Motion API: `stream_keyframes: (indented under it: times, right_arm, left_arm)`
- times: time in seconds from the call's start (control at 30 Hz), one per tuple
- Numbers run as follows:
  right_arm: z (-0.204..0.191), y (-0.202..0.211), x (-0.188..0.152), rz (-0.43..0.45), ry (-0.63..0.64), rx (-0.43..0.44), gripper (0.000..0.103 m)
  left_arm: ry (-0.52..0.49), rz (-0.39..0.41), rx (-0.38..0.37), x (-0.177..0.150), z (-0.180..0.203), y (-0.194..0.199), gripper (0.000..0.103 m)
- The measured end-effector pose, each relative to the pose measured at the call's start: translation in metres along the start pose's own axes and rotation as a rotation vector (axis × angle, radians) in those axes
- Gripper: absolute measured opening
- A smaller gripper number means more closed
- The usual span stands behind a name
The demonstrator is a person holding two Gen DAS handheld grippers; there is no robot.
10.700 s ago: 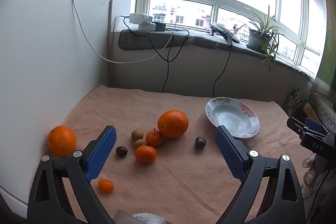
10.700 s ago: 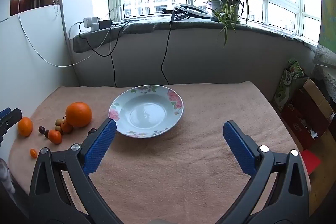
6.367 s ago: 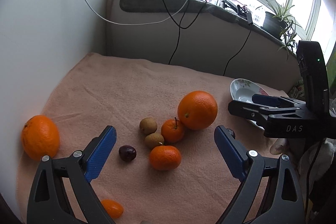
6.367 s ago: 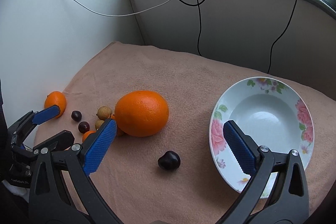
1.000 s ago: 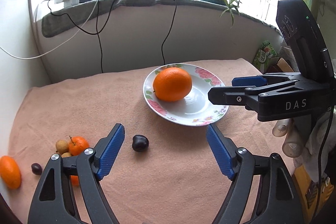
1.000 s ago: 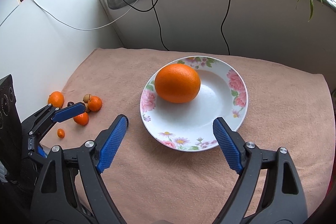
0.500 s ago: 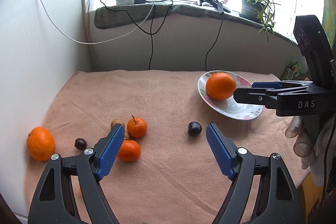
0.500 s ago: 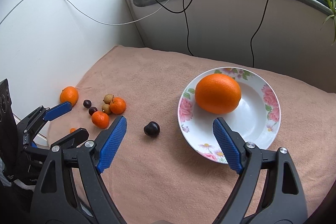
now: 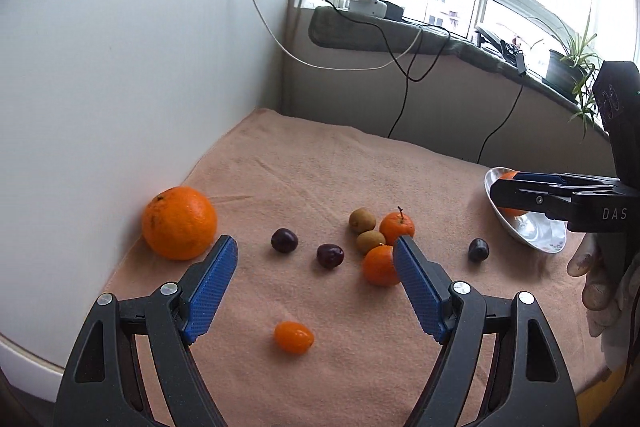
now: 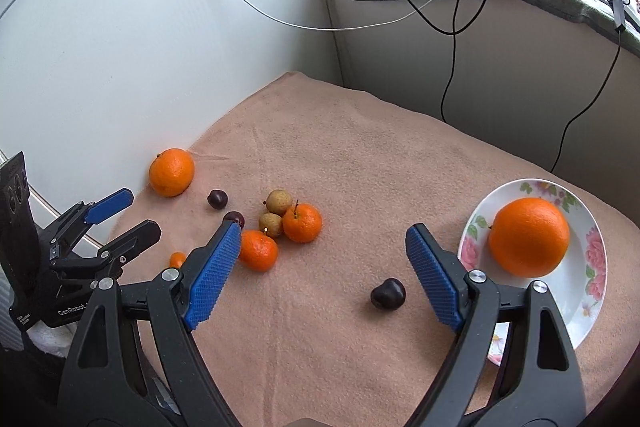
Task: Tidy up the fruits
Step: 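Move the right tool to the second large orange by the wall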
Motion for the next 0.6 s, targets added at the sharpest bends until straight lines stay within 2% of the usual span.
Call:
stream_keyframes:
  times: [0.23, 0.43, 0.6]
  right_arm:
    - [-0.043, -0.044, 0.012, -0.080, 0.061, 0.134, 0.087]
    - [-0.076, -0.087, 0.022, -0.148, 0.099, 0.234, 0.087]
    - [-0.097, -0.121, 0.028, -0.196, 0.118, 0.300, 0.087]
  left_arm:
    - [0.132, -0.033, 0.050, -0.019, -0.051, -0.016, 0.080]
    - [0.168, -0.042, 0.096, -0.026, -0.075, -0.027, 0.080]
    - [0.204, -0.062, 0.100, -0.033, -0.086, -0.040, 0.080]
Point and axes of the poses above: each gripper's, at about its wrist camera, not at the fingertips, and y roughly against the way its jaws point, z to its right, x to its top, the point moved 9 cm from there along -y, roughly the way its jaws point, and after that the axes turned 11 degrees about x, right-handed, at the moved point
